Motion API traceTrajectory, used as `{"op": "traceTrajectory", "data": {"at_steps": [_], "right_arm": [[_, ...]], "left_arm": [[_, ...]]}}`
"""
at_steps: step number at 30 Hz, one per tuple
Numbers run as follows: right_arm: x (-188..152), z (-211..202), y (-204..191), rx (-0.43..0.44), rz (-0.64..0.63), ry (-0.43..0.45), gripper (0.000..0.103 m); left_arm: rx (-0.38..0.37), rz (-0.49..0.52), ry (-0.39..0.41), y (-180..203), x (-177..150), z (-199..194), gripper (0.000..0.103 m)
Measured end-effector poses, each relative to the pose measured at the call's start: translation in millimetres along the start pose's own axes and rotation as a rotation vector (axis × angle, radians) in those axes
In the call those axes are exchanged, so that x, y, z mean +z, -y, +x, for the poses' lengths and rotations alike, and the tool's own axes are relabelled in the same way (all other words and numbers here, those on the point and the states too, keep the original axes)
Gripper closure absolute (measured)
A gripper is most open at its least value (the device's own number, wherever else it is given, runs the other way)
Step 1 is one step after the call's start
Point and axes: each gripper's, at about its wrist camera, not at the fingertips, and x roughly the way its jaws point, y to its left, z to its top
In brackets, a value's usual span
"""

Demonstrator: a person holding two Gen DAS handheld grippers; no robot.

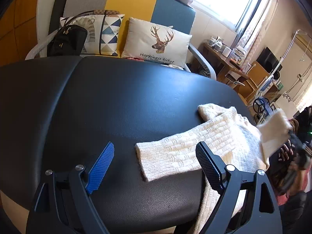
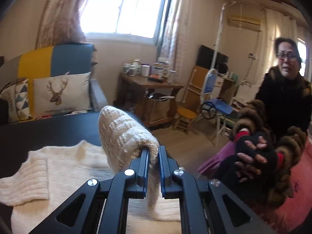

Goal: Fold clothes

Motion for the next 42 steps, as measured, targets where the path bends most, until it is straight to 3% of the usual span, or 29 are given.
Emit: {"op": "traceTrajectory", "data": {"at_steps": [3,8,9,10,12,13,15,18,19,21,25,29,30,32,33,38,42], "right_arm": [[-19.6,14.1,31.2,-0.122,-0.028,-0.106,0.095],[-83.0,73.2,29.0,-0.085,-0.049,-0.396,0.088],[-91.3,75.3,25.9,-0.062,-0.027,-0.412,0.085],[-92.2,73.4,21.6,-0.093,-0.029,-0.394,0.085],[-77.9,52.1,11.6,-0.141,-0.025,-0.263,0.082],[-67.0,38.1,3.8,-0.111,-0.016,-0.187,0.08],[-44.8,16.8,-17.4,0.072,0.008,-0.089,0.072],[-19.7,17.0,-66.8,0.488,0.052,-0.127,0.067],[-14.8,26.0,-87.3,0.605,0.061,-0.178,0.066],[-9.6,52.5,-130.4,0.757,0.058,-0.295,0.066],[-14.3,110.5,-206.5,0.754,-0.024,-0.474,0.066],[-28.5,146.3,-256.3,0.616,-0.145,-0.602,0.065],[-27.9,144.1,-263.9,0.599,-0.185,-0.582,0.064],[-27.3,138.6,-278.8,0.584,-0.243,-0.559,0.079],[-26.9,136.0,-283.6,0.594,-0.233,-0.545,0.095],[-18.1,127.8,-319.8,0.73,-0.105,-0.525,0.098],[0.4,118.5,-398.1,0.868,-0.081,-0.537,0.099]], "left_arm": [[0.004,0.004,-0.003,-0.7,-1.0,1.0,0.015],[0.012,0.011,-0.007,-2.0,-1.8,0.9,0.015],[0.018,0.021,-0.001,-1.5,-2.0,-1.4,0.015],[0.026,0.032,0.006,-0.9,-2.3,-4.0,0.015],[0.037,0.049,0.021,-0.7,-2.4,-9.2,0.015],[0.038,0.054,0.03,-1.4,-1.8,-12.0,0.015],[0.036,0.039,0.03,-5.5,0.0,-13.5,0.015],[0.021,0.0,0.011,-13.6,2.7,-12.3,0.015],[0.023,0.0,0.01,-15.0,3.0,-13.1,0.015],[0.036,0.01,0.015,-17.9,3.5,-16.2,0.015],[0.065,-0.001,0.031,-30.5,2.3,-21.9,0.015],[0.082,-0.047,0.037,-52.4,2.8,-21.3,0.015],[0.085,-0.062,0.034,-58.7,3.2,-19.9,0.015],[0.089,-0.091,0.036,-71.0,3.5,-18.0,0.015],[0.093,-0.105,0.036,-76.9,3.6,-17.1,0.015],[0.122,-0.16,0.044,-104.5,5.7,-17.2,0.015],[0.154,-0.215,0.074,-127.3,6.8,-26.6,0.015]]}}
